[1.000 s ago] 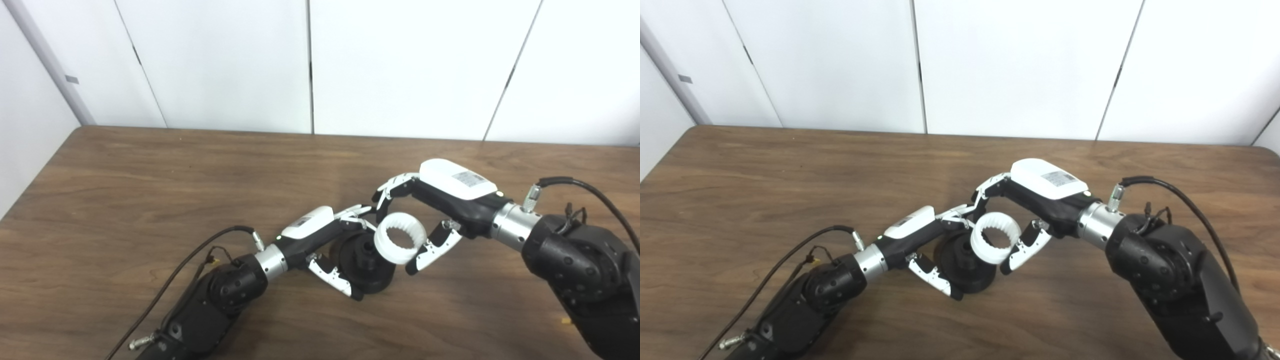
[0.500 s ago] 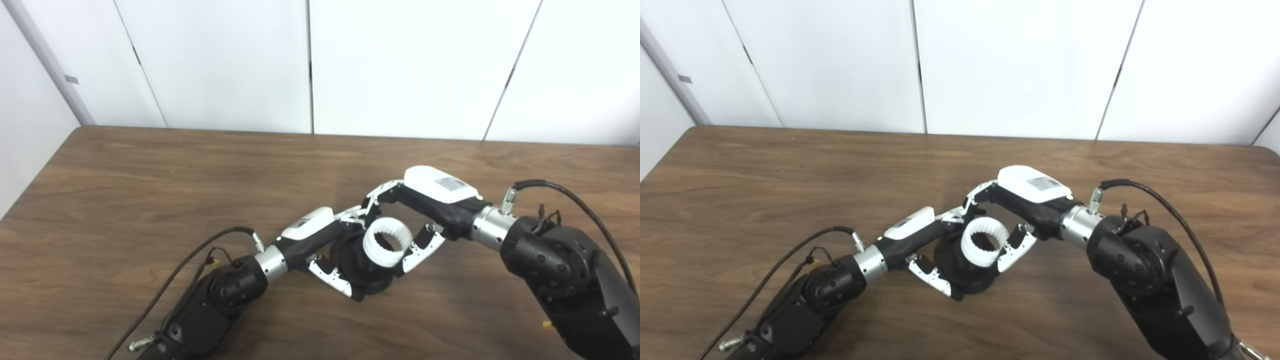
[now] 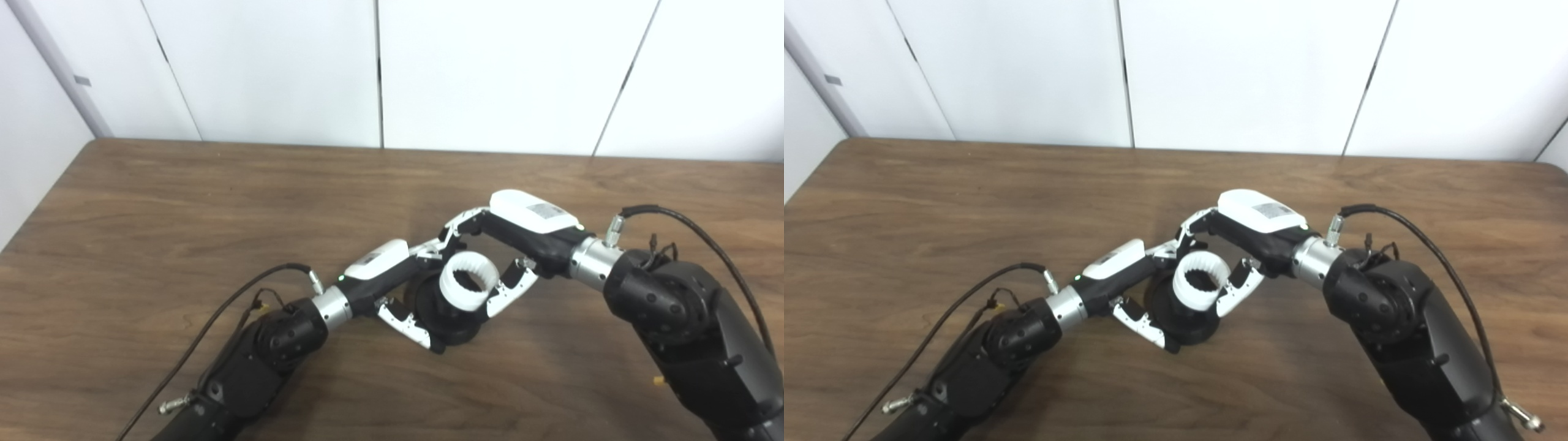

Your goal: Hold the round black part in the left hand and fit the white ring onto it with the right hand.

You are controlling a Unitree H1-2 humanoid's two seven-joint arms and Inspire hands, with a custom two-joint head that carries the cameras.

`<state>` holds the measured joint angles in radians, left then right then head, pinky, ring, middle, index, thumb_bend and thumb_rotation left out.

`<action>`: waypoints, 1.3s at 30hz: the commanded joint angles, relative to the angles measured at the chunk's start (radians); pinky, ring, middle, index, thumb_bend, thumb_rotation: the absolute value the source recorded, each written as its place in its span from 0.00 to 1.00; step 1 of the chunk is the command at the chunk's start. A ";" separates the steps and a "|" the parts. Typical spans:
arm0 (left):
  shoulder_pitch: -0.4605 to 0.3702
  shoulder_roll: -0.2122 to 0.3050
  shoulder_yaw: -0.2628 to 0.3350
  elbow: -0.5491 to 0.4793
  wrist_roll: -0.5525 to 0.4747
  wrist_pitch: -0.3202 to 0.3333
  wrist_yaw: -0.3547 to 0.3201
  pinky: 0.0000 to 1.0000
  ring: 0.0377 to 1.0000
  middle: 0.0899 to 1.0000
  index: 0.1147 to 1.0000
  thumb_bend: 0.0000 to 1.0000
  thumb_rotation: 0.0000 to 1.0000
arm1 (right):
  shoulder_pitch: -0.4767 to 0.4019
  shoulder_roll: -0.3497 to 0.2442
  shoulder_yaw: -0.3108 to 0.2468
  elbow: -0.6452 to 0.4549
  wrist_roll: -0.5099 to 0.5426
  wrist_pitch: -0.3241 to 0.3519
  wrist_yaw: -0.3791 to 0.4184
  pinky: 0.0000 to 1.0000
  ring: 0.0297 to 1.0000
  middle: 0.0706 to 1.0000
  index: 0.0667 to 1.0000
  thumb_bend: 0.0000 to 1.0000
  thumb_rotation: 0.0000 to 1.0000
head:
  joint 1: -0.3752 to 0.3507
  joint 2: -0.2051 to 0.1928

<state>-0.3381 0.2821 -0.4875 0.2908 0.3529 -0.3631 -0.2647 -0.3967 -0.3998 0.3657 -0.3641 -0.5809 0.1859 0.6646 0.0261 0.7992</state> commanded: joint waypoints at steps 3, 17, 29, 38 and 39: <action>0.046 0.013 -0.049 0.025 0.035 0.058 -0.092 0.90 1.00 0.97 0.42 0.52 0.07 | -0.033 0.009 -0.004 -0.016 -0.004 -0.017 -0.023 0.75 0.83 0.77 0.44 0.52 0.14 | 0.004 0.004; 0.051 0.008 -0.048 0.016 0.036 0.061 -0.081 0.89 1.00 0.96 0.42 0.52 0.07 | -0.017 0.035 0.026 -0.006 -0.024 -0.020 -0.022 0.75 0.83 0.77 0.44 0.52 0.14 | 0.007 0.012; 0.047 0.007 -0.047 0.008 0.036 0.069 -0.087 0.90 1.00 0.96 0.42 0.52 0.07 | -0.006 0.040 0.044 0.043 -0.030 -0.041 -0.036 0.75 0.83 0.76 0.44 0.52 0.14 | 0.017 0.014; 0.048 0.013 -0.044 -0.001 0.025 0.079 -0.097 0.89 1.00 0.97 0.42 0.52 0.07 | 0.000 0.033 0.045 0.080 -0.026 -0.047 -0.054 0.77 0.83 0.76 0.44 0.52 0.14 | 0.021 0.016; 0.049 0.014 -0.045 -0.003 0.024 0.081 -0.099 0.89 1.00 0.97 0.42 0.52 0.07 | -0.001 0.031 0.044 0.083 -0.024 -0.050 -0.056 0.77 0.83 0.76 0.44 0.52 0.14 | 0.021 0.016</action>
<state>-0.3296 0.2822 -0.4900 0.2673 0.3575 -0.3340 -0.2678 -0.3782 -0.3583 0.4167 -0.2856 -0.6107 0.1545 0.6171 0.0460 0.8145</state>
